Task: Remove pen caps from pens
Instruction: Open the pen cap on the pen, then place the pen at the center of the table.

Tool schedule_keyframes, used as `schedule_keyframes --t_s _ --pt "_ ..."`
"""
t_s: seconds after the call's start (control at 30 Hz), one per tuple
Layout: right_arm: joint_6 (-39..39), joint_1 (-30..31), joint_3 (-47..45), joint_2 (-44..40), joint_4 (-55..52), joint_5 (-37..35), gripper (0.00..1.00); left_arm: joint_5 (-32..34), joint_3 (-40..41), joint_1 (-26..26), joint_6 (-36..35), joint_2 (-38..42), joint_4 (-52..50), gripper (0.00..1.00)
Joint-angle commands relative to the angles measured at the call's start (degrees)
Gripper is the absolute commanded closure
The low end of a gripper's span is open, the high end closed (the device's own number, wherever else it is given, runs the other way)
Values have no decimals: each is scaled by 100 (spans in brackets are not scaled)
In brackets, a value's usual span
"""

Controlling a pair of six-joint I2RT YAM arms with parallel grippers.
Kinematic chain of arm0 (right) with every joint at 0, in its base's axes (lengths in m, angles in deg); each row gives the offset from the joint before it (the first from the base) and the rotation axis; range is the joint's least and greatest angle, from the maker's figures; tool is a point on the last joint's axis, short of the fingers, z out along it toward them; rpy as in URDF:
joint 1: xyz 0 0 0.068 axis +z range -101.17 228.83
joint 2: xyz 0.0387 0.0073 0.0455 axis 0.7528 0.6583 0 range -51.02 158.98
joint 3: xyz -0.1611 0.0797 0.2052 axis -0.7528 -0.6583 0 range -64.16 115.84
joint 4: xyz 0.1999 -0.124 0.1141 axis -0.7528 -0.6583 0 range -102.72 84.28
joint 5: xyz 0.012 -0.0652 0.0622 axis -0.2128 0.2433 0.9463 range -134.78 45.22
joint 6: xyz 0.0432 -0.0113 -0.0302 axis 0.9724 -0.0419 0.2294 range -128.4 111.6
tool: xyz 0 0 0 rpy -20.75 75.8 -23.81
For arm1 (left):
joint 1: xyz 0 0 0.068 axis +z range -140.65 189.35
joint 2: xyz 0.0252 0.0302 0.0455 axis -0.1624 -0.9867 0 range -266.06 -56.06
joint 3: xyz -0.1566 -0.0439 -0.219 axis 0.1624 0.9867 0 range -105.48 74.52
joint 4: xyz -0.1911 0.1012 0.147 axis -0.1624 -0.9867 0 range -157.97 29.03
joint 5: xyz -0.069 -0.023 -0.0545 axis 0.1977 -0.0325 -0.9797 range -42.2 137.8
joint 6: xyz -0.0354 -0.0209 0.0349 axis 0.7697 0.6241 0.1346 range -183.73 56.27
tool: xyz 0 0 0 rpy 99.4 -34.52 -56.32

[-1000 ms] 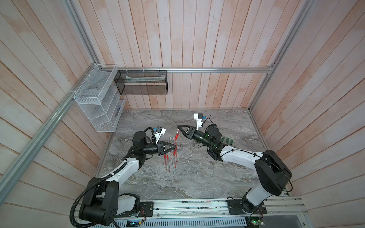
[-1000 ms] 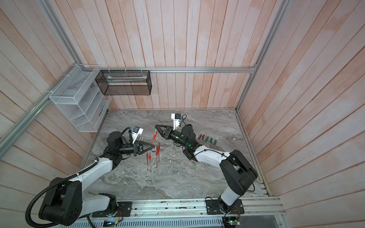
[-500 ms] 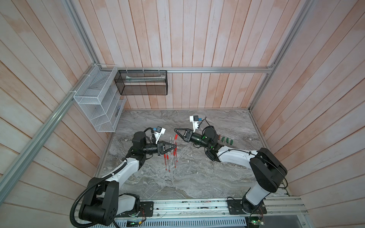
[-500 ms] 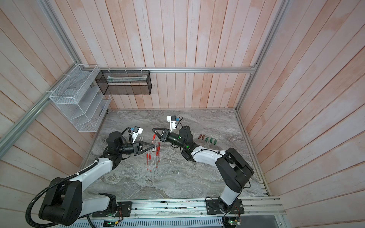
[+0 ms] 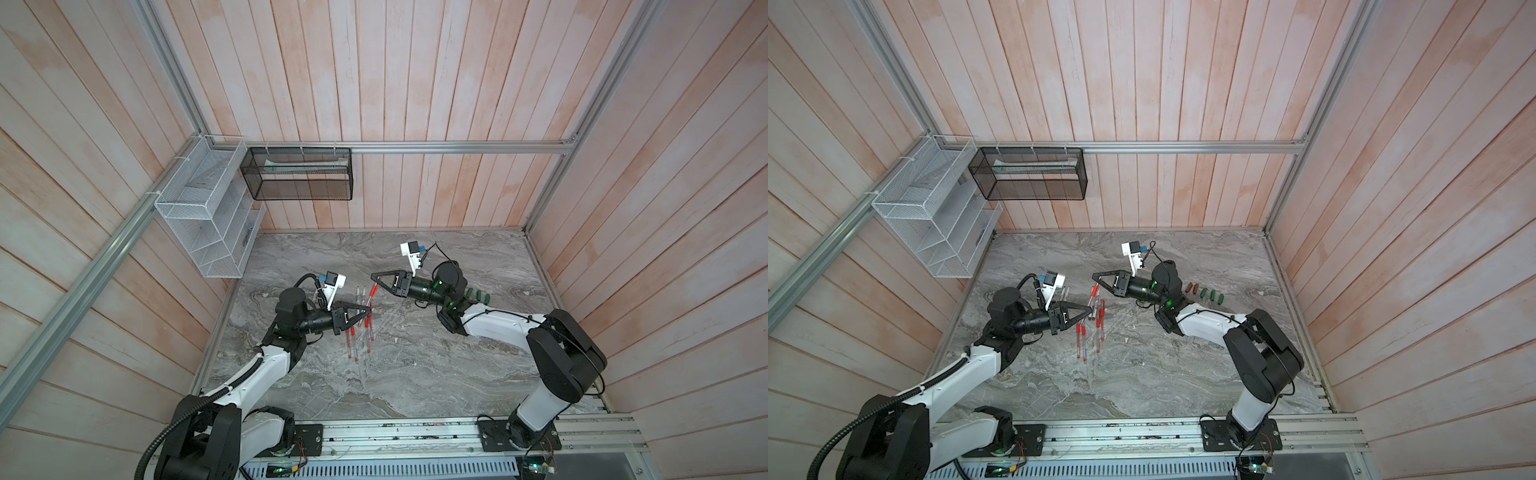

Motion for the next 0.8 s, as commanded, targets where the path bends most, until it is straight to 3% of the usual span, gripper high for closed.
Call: schedule_keyframes --t_s 0.0,0.37,0.57,0.67,0.77 --pt "273 -691 -62 -286 891 -1273 100 -584 275 -16 -275 251 -650 100" --pt "469 -1272 -329 -658 1297 -1610 100 -441 590 -211 76 255 -247 100" --pt "843 -1420 -625 -702 1775 -2328 100 -448 563 -248 151 273 -254 100" --pt "736 -1484 -654 -762 1410 -2015 100 -303 511 -211 59 338 -526 100" --pt "412 -1485 -904 -1170 408 -1922 100 348 225 23 -1 599 -1432 100"
